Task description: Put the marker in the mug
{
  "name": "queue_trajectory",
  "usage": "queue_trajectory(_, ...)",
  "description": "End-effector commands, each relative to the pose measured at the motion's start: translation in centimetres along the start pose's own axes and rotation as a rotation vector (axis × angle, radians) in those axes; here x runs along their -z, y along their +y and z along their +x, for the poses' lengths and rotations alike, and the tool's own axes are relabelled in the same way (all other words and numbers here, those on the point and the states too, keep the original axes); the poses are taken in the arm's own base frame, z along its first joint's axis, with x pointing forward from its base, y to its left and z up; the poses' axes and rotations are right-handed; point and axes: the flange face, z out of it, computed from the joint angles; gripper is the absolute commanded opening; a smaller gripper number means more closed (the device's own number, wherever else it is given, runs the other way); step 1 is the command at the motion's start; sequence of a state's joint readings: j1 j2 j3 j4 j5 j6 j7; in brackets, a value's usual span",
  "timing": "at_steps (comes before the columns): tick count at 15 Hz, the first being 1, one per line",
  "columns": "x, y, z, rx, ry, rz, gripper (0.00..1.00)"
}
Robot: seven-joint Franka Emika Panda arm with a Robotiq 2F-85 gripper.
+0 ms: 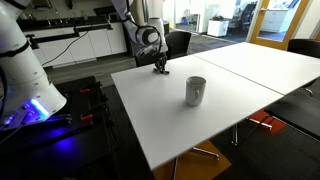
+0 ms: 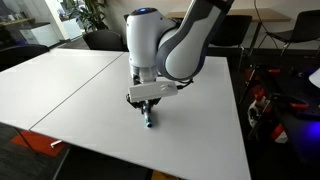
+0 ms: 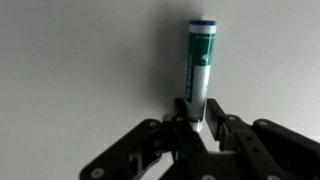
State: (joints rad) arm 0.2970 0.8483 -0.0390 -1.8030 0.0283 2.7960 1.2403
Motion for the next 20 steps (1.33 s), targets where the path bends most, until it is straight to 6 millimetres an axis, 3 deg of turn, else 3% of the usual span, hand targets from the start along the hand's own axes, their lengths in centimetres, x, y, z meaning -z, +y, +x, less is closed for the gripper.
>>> queue_trajectory(1,0.4,-0.5,0.3,0.002,-0.002,0.002,0.0)
queue_trajectory(6,3.1,-0.7,0.1,0.012,0.052,0.004,0.05)
queue_trajectory(11,8.4,-0.7,0.7,0.018,0.109,0.029,0.05)
queue_trajectory(20,17.8,3.0,4.6,-0.053,0.126,0.016,0.05)
